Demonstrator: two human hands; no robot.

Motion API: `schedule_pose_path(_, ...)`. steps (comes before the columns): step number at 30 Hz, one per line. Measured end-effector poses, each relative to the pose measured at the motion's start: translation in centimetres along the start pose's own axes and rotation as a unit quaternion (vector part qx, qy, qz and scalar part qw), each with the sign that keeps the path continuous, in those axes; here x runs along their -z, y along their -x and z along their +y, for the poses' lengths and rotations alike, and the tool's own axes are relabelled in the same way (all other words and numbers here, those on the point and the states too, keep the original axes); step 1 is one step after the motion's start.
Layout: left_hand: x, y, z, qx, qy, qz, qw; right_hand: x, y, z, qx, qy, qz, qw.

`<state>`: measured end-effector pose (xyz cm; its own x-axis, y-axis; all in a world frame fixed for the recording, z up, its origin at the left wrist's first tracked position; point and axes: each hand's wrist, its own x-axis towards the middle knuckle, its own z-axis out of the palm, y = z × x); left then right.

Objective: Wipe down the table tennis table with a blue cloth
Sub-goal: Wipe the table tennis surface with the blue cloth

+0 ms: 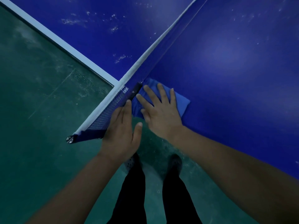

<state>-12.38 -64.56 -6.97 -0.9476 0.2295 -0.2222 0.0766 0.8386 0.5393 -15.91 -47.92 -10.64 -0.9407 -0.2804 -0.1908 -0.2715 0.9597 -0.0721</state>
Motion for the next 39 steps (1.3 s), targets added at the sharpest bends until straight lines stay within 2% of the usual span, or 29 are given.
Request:
schedule_pose_path(4, 0.4, 0.0, 0.0, 0.0, 0.026, -0.004, 1.0, -0.1, -0.1, 1.2, 0.007, -0.009, 0.017, 1.0)
schedule_pose_path(7, 1.0, -0.1, 0.4, -0.028, 0.057, 0.032, 0.997, -0.9, 2.5, 2.2, 0.065, -0.001, 0.004, 0.998)
schedule_pose_path(8, 1.0, -0.2, 0.7, -0.051, 0.059, 0.05, 0.996, -1.1, 3.8, 3.4, 0.057, -0.005, -0.003, 0.998)
schedule_pose_path(10, 1.0, -0.9, 1.6, -0.089, 0.067, 0.074, 0.991, -1.2, 6.6, 6.8, -0.042, -0.022, -0.002, 0.999)
schedule_pose_path(12, 0.3, -2.2, 3.1, -0.117, 0.076, 0.075, 0.987, -1.1, 9.8, 11.0, -0.21, -0.026, 0.021, 0.977)
schedule_pose_path(13, -0.2, -3.0, 4.0, -0.129, 0.076, 0.07, 0.986, -1.0, 11.2, 13.1, -0.31, -0.04, 0.027, 0.949)
schedule_pose_path(15, -1.5, -4.9, 6.0, -0.148, 0.067, 0.038, 0.986, -0.8, 12.6, 15.2, -0.49, -0.089, 0.044, 0.866)
schedule_pose_path(16, -2.2, -5.9, 7.0, -0.158, 0.058, 0.012, 0.986, -0.8, 12.0, 14.8, -0.543, -0.101, 0.056, 0.832)
schedule_pose_path(17, -3.0, -7.0, 8.0, -0.173, 0.044, -0.011, 0.984, -0.8, 11.0, 13.5, -0.557, -0.099, 0.064, 0.822)
schedule_pose_path(18, -3.8, -8.0, 8.8, -0.193, 0.028, -0.027, 0.98, -1.0, 9.8, 11.6, -0.529, -0.089, 0.07, 0.841)
schedule_pose_path(19, -4.6, -8.8, 9.3, -0.215, 0.014, -0.04, 0.976, -1.3, 8.8, 9.4, -0.461, -0.078, 0.074, 0.881)
schedule_pose_path(21, -5.8, -9.9, 9.3, -0.247, -0.016, -0.061, 0.967, -2.3, 8.4, 6.0, -0.276, -0.046, 0.062, 0.958)
schedule_pose_path(22, -6.4, -10.1, 9.0, -0.26, -0.045, -0.074, 0.962, -2.5, 9.4, 6.0, -0.231, -0.038, 0.051, 0.971)
schedule_pose_path(23, -6.8, -10.1, 8.5, -0.272, -0.085, -0.085, 0.955, -2.5, 10.8, 7.4, -0.233, -0.045, 0.043, 0.97)
schedule_pose_path(25, -7.5, -10.0, 7.6, -0.292, -0.151, -0.094, 0.94, -2.8, 14.5, 11.8, -0.333, -0.043, 0.042, 0.941)
schedule_pose_path(26, -7.8, -10.1, 7.4, -0.292, -0.165, -0.094, 0.937, -2.9, 16.5, 14.5, -0.401, -0.041, 0.038, 0.914)
schedule_pose_path(28, -8.1, -10.2, 7.4, -0.283, -0.188, -0.083, 0.937, -2.6, 19.0, 18.9, -0.549, -0.08, 0.053, 0.83)
schedule_pose_path(29, -8.3, -10.3, 7.5, -0.279, -0.196, -0.079, 0.937, -2.4, 18.9, 19.7, -0.606, -0.106, 0.067, 0.785)
schedule_pose_path(30, -8.3, -10.3, 7.6, -0.276, -0.198, -0.079, 0.937, -2.3, 17.8, 19.3, -0.64, -0.112, 0.076, 0.756)
schedule_pose_path(31, -8.3, -10.3, 7.7, -0.274, -0.196, -0.082, 0.938, -2.3, 16.3, 17.9, -0.634, -0.102, 0.079, 0.763)
schedule_pose_path(32, -8.3, -10.2, 7.8, -0.271, -0.193, -0.084, 0.939, -2.5, 15.0, 15.9, -0.581, -0.089, 0.092, 0.804)
schedule_pose_path(34, -8.2, -10.2, 7.8, -0.268, -0.197, -0.079, 0.94, -3.2, 13.5, 11.4, -0.368, -0.057, 0.079, 0.925)
schedule_pose_path(35, -8.1, -10.2, 7.9, -0.27, -0.202, -0.075, 0.938, -3.4, 13.7, 10.6, -0.271, -0.033, 0.056, 0.96)
schedule_pose_path(36, -8.1, -10.2, 8.0, -0.272, -0.206, -0.074, 0.937, -3.1, 13.9, 11.6, -0.212, -0.027, 0.038, 0.976)
schedule_pose_path(37, -8.2, -10.3, 8.0, -0.272, -0.211, -0.076, 0.936, -2.8, 14.2, 13.7, -0.207, -0.025, 0.033, 0.977)
schedule_pose_path(39, -8.2, -10.3, 7.9, -0.269, -0.218, -0.078, 0.935, -2.1, 14.6, 18.6, -0.313, -0.024, 0.036, 0.949)
